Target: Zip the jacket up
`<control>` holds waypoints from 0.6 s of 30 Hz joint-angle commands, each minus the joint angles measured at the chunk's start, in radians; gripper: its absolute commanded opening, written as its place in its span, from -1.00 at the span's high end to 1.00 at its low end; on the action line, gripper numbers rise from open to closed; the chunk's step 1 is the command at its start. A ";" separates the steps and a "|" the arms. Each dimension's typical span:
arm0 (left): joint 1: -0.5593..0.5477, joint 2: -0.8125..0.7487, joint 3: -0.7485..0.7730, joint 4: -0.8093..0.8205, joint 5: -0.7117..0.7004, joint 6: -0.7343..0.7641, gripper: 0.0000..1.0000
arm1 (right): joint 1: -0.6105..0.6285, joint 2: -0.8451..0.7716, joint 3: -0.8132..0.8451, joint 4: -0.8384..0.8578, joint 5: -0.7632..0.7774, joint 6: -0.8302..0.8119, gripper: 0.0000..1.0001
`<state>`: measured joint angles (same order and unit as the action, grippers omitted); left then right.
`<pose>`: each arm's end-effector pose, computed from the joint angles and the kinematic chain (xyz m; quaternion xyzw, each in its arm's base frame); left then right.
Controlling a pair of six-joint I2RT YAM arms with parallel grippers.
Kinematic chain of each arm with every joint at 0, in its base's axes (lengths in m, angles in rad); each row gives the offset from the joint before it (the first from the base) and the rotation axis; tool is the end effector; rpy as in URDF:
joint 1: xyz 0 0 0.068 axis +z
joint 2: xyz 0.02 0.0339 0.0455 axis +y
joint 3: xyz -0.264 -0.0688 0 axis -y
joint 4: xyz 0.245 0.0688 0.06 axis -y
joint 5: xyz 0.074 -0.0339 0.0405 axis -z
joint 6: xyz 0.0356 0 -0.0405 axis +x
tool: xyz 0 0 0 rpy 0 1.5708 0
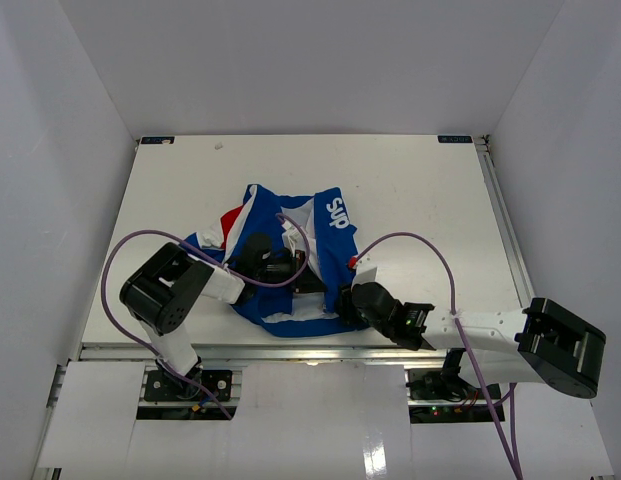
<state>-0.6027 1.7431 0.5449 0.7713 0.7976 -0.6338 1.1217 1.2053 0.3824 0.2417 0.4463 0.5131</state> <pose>0.2330 -0.1912 0.1263 0.1981 0.7780 -0.5552 0.2172 0.1115 0.1960 0.1630 -0.1569 0.8503 0.2045 0.4589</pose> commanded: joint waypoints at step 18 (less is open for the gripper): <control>-0.033 0.047 0.012 0.047 0.060 0.008 0.12 | 0.008 -0.008 -0.012 0.030 0.004 -0.015 0.03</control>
<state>-0.6185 1.8024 0.5446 0.8356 0.8501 -0.6648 1.1224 1.2053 0.3820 0.2432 0.4423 0.5087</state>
